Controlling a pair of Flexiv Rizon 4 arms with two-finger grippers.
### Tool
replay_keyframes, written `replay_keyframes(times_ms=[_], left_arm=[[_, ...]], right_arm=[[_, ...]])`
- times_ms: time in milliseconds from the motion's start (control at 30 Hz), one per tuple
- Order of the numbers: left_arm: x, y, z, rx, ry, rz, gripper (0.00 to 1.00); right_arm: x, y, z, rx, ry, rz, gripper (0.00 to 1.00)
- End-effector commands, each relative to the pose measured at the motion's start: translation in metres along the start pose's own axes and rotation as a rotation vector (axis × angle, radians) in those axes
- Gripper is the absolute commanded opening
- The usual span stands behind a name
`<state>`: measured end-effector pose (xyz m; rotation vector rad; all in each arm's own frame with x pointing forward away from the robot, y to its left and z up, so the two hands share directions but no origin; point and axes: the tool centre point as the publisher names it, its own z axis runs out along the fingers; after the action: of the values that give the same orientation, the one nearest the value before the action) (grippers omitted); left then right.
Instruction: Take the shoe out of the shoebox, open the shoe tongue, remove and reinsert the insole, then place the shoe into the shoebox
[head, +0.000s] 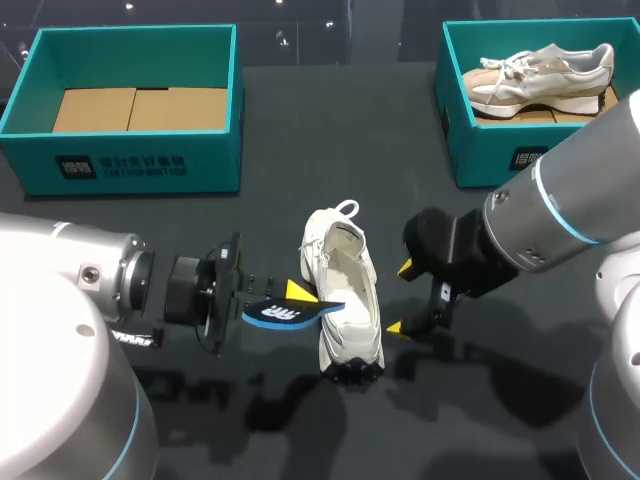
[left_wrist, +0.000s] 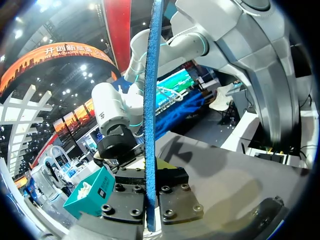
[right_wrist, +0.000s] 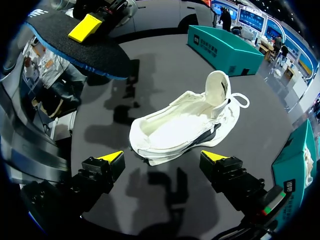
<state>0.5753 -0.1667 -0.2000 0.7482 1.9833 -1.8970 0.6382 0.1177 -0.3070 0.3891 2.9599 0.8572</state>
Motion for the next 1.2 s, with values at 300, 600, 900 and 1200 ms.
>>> replay_keyframes(times_ms=[300,600,900,1200], left_arm=[[0.003,0.018,0.019,0.048,-0.018,-0.007,0.00],[0.003,0.018,0.019,0.048,-0.018,-0.007,0.00],[0.000,0.034,0.042,0.092,-0.032,0.008,0.00],[-0.004,0.039,0.054,0.141,-0.058,0.015,0.00]], right_arm=[[-0.008,-0.005,0.018,0.015,-0.066,-0.112,1.00],[-0.008,-0.005,0.018,0.015,-0.066,-0.112,1.00],[-0.021,-0.012,0.030,0.029,-0.064,-0.129,1.00],[-0.028,-0.026,0.037,-0.029,-0.084,-0.186,1.00]])
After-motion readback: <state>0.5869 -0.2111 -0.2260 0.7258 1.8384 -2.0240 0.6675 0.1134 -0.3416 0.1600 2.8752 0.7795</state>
